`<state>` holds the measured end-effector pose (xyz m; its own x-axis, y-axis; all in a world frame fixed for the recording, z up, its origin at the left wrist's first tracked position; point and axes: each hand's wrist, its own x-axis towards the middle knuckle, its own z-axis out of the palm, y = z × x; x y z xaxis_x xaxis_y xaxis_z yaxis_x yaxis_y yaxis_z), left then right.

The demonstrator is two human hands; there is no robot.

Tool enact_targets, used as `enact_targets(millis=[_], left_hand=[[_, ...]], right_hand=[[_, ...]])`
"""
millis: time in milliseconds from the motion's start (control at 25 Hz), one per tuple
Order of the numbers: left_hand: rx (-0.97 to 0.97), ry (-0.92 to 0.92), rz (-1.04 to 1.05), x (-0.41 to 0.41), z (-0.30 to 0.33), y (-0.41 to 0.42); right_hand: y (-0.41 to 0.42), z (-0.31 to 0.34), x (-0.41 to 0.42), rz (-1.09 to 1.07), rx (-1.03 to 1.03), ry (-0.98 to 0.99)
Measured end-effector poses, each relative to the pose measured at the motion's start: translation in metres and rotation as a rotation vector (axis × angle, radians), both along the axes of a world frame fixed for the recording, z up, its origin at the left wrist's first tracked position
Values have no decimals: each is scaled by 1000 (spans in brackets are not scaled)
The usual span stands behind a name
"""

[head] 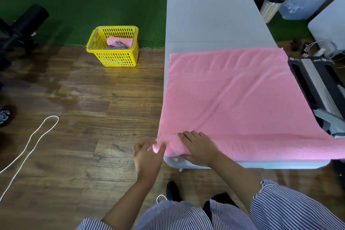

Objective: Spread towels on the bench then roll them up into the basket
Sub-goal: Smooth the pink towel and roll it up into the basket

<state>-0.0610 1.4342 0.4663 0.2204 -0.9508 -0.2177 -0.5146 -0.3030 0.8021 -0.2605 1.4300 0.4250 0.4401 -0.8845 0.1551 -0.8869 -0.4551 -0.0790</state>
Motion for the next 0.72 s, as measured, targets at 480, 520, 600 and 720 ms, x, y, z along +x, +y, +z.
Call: enact_targets(millis=[480, 520, 600, 720], left_hand=[[188, 104, 114, -7, 0, -16], [269, 141, 136, -4, -6, -16], [412, 257, 128, 6, -19, -15], [385, 275, 7, 14, -21, -17]], right_hand=[[-4, 7, -4, -5, 58, -93], [-3, 7, -6, 7, 62, -62], [-1, 5, -7, 31, 74, -19], [0, 5, -9, 59, 86, -71]])
